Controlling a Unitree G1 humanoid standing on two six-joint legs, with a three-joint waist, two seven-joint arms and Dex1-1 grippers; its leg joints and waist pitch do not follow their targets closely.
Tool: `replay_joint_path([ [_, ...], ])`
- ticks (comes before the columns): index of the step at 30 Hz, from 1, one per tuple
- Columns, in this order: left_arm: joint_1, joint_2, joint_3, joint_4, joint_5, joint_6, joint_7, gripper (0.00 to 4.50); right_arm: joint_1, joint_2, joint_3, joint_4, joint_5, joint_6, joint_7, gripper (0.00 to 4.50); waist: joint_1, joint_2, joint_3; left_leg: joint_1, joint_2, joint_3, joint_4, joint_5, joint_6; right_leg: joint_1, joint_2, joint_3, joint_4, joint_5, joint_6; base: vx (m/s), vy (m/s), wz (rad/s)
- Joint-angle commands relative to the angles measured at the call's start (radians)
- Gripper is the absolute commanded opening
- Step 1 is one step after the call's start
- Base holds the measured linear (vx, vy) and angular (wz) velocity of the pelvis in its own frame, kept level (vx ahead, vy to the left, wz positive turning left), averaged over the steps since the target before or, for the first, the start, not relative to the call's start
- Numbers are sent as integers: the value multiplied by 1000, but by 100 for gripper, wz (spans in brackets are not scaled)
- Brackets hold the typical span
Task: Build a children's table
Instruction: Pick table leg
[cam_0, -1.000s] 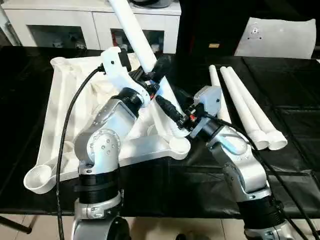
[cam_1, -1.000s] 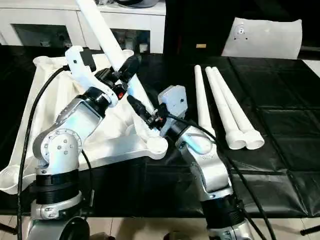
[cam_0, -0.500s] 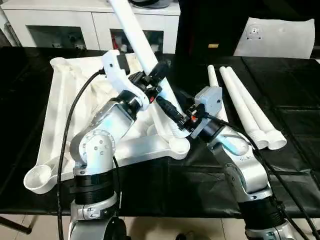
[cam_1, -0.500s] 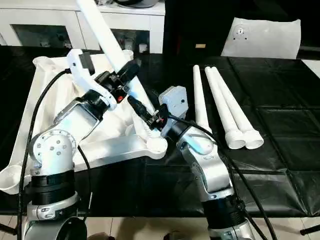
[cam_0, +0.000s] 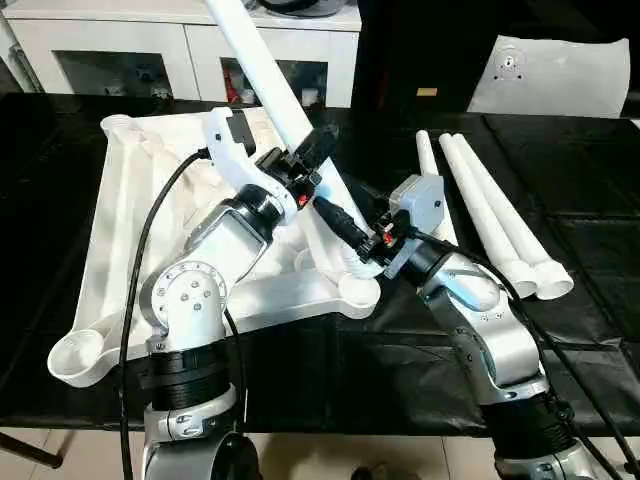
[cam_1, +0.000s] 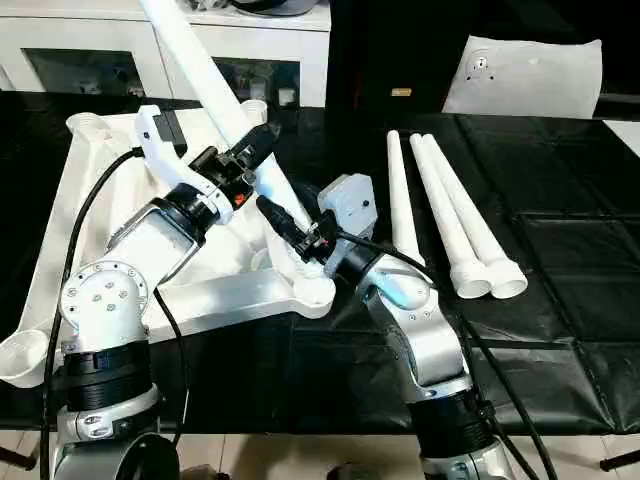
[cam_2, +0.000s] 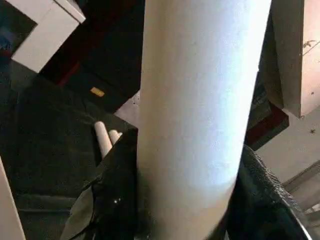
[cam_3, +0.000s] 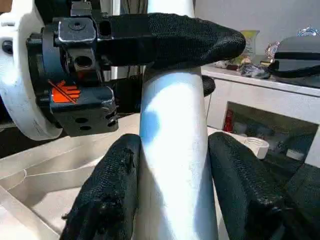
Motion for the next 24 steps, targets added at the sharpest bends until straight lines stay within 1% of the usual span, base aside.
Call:
replay_joint_path([
  [1, -2, 32, -50, -27, 49, -24, -27, 186, -20, 4, -21, 18, 19, -3, 2, 234, 1, -10, -81, -4, 31, 1, -60, 14, 92, 72, -61, 45, -64, -34, -203, 0, 0, 0],
  [2, -1, 50, -70, -27, 71, -32, -37, 185, -23, 5, -23, 21, 19, -3, 1, 248, 0, -10, -80, -3, 31, 1, -60, 17, 93, 70, -62, 45, -65, -37, -199, 0, 0, 0],
  [3, -2, 60, -82, -24, 86, -44, -43, 185, -26, 8, -27, 23, 31, 5, 8, 248, 0, -9, -80, -3, 32, 0, -60, 21, 92, 70, -62, 45, -63, -35, -199, 0, 0, 0],
  [4, -6, 63, -81, -20, 92, -54, -44, 185, -27, 9, -27, 21, 50, 18, 24, 254, 0, -8, -80, -2, 32, 1, -60, 21, 90, 70, -63, 45, -63, -33, -200, 0, 0, 0],
  [5, -11, 69, -84, -15, 101, -65, -50, 185, -27, 9, -27, 20, 55, 21, 29, 268, 1, -7, -82, -2, 32, 1, -58, 29, 89, 71, -62, 46, -60, -15, -205, 0, 0, 0],
  [6, -16, 81, -87, -9, 112, -75, -59, 185, -24, 12, -29, 15, 78, 40, 42, 283, 1, -7, -81, -3, 33, 1, -59, 32, 89, 72, -63, 46, -60, -2, -209, 0, 0, 0],
  [7, -18, 86, -89, -7, 116, -78, -63, 185, -22, 13, -30, 13, 84, 46, 46, 291, 2, -6, -82, -1, 32, 1, -59, 33, 91, 71, -62, 46, -59, 4, -212, 0, 0, 0],
  [8, -26, 105, -95, 5, 128, -86, -72, 185, -19, 12, -32, 9, 91, 57, 48, 301, 2, 2, -81, -2, 32, -1, -60, 26, 89, 72, -63, 45, -58, 1, -214, 0, 0, 0],
  [9, -29, 114, -99, 11, 133, -90, -76, 185, -18, 10, -33, 7, 89, 58, 45, 301, 1, 0, -81, -2, 31, 0, -60, 23, 86, 71, -61, 45, -61, -2, -212, 0, 0, 0],
  [11, -37, 135, -105, 26, 138, -98, -92, 185, -15, 4, -44, -8, 110, 80, 48, 326, 2, -2, -82, -1, 31, 0, -61, 23, 79, 73, -62, 45, -60, -4, -212, 0, 0, 0],
  [12, -40, 143, -106, 31, 139, -99, -102, 185, -15, 0, -52, -15, 120, 92, 48, 326, 2, -3, -82, -1, 31, 0, -61, 26, 77, 73, -61, 45, -59, -1, -212, 0, 0, 0],
  [13, -48, 168, -114, 40, 141, -95, -131, 185, -20, -18, -77, -43, 155, 143, 46, 336, 2, -5, -81, 2, 28, 2, -61, 25, 74, 72, -59, 46, -62, -1, -211, 0, 0, 0],
  [14, -52, 180, -119, 43, 143, -91, -145, 185, -23, -26, -91, -57, 175, 178, 41, 349, 5, -3, -82, 2, 30, 0, -62, 32, 73, 74, -59, 46, -58, 8, -209, 0, 0, 0],
  [15, -53, 183, -120, 45, 144, -91, -150, 185, -24, -29, -95, -61, 181, 188, 40, 358, 5, -2, -82, 2, 31, -1, -62, 36, 72, 73, -59, 46, -56, 13, -208, 0, 0, 0],
  [16, -57, 191, -123, 49, 141, -87, -165, 185, -33, -37, -111, -69, 209, 230, 39, 358, 3, -7, -83, 1, 32, 0, -61, 36, 71, 73, -60, 46, -57, 16, -209, 0, 0, 0],
  [17, -60, 197, -124, 53, 136, -80, -177, 185, -41, -46, -123, -73, 228, 260, 40, 379, 4, -5, -84, 0, 29, 0, -61, 43, 71, 75, -61, 46, -55, 22, -213, 0, 0, 0],
  [18, -63, 206, -122, 58, 123, -62, -190, 185, -52, -61, -137, -76, 242, 289, 42, 386, 4, -9, -84, 0, 29, 2, -61, 43, 71, 75, -60, 46, -56, 19, -213, 0, 0, 0],
  [19, -66, 215, -122, 62, 114, -49, -203, 185, -60, -74, -147, -77, 253, 314, 45, 393, 5, -9, -85, 0, 27, 2, -60, 46, 70, 75, -60, 46, -55, 17, -215, 0, 0, 0],
  [20, -71, 243, -134, 70, 97, -34, -256, 185, -73, -116, -149, -78, 266, 349, 81, 396, 5, -9, -83, 0, 26, 3, -60, 42, 67, 75, -60, 46, -57, 4, -215, 0, 0, 0],
  [21, -73, 250, -137, 72, 93, -30, -270, 185, -77, -128, -149, -78, 270, 359, 91, 398, 7, -9, -82, 0, 24, 3, -60, 32, 63, 76, -59, 45, -59, -23, -209, 0, 0, 0],
  [22, -83, 266, -139, 81, 68, -16, -313, 185, -85, -167, -145, -83, 292, 395, 136, 398, 8, -8, -82, 1, 25, 4, -60, 29, 62, 75, -60, 46, -60, -30, -207, 0, 0, 0],
  [23, -93, 274, -139, 87, 49, -6, -338, 185, -88, -188, -145, -92, 318, 426, 166, 398, 10, -11, -82, 0, 25, 6, -59, 26, 62, 76, -61, 47, -60, -38, -208, 0, 0, 0],
  [24, -96, 277, -141, 89, 45, -4, -348, 185, -90, -195, -145, -94, 329, 439, 177, 398, 10, -16, -83, 0, 25, 6, -59, 29, 66, 77, -60, 46, -61, -35, -210, 0, 0, 0],
])
